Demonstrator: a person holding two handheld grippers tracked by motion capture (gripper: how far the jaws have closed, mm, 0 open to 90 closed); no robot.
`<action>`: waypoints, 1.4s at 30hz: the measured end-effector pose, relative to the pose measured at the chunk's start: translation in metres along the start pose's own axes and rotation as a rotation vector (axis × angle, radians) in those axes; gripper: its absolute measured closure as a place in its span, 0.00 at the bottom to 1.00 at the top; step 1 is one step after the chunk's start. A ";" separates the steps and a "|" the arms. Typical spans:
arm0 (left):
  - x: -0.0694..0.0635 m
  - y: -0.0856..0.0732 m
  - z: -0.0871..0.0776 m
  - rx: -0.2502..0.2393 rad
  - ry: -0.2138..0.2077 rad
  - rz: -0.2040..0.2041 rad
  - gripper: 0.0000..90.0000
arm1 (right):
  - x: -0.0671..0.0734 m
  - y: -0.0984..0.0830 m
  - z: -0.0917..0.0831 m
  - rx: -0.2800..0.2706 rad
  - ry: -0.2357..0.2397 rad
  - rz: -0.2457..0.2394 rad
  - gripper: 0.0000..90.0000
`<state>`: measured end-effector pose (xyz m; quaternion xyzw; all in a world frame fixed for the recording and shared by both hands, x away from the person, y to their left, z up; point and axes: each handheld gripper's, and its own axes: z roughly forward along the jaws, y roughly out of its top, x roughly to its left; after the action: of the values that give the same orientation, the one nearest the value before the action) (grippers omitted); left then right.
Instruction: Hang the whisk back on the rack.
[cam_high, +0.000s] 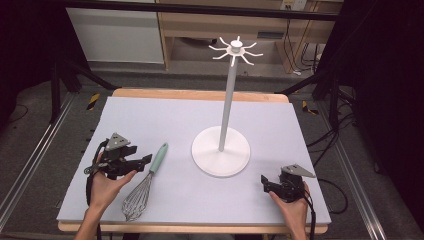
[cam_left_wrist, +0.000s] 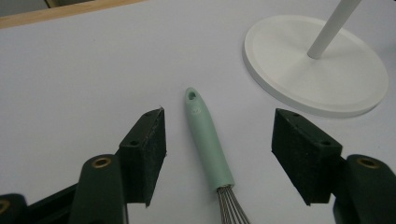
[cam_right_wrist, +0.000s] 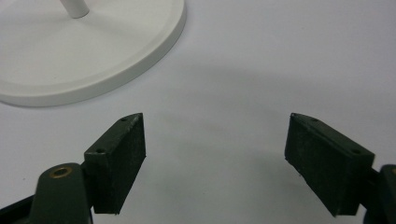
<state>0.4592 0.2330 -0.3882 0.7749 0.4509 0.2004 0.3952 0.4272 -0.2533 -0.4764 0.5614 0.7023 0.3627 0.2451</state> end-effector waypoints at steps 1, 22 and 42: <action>-0.001 0.001 0.001 0.003 0.001 0.002 0.40 | 0.000 0.000 0.000 -0.001 0.000 0.002 0.23; -0.002 0.011 0.029 0.136 0.002 0.022 0.43 | -0.003 0.000 -0.001 0.008 0.010 0.012 0.29; -0.003 0.000 0.058 0.305 0.005 0.021 0.50 | -0.004 0.000 -0.001 0.032 0.034 0.007 0.33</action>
<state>0.4964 0.2053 -0.4236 0.8300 0.4690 0.1354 0.2698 0.4277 -0.2571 -0.4761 0.5616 0.7100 0.3618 0.2228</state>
